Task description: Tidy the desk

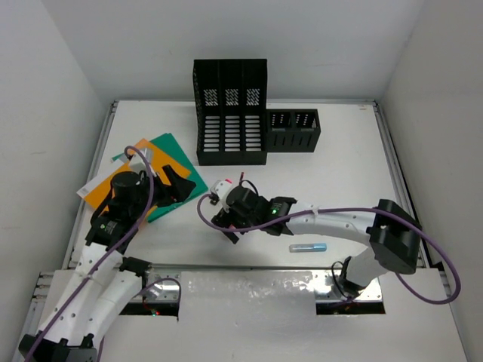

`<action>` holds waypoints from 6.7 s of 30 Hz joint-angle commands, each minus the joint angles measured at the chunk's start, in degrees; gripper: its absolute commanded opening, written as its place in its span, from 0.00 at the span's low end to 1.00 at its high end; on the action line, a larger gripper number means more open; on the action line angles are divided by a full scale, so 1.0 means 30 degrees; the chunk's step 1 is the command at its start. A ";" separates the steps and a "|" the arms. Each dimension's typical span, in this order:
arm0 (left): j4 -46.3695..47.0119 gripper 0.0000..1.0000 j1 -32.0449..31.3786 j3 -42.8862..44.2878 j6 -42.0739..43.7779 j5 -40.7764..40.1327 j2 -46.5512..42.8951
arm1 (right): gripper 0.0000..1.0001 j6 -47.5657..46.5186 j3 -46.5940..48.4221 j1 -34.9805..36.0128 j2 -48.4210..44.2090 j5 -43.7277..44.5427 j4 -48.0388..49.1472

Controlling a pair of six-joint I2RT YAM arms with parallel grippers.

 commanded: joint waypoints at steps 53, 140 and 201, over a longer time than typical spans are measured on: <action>0.0374 0.79 -0.0087 -0.0399 -0.0984 -0.2597 -0.0653 | 0.00 -0.8900 1.0582 -0.8354 0.0787 1.2736 0.2105; 0.1344 0.97 -0.0116 -0.0751 -0.0953 -0.5669 0.1515 | 0.71 -0.1144 0.4785 -1.0650 -0.0851 0.0573 0.1559; -0.0650 0.96 -0.0087 -0.0751 -0.1248 -0.6875 -0.0506 | 0.00 0.8824 0.6716 -0.5340 1.0691 0.6259 0.0678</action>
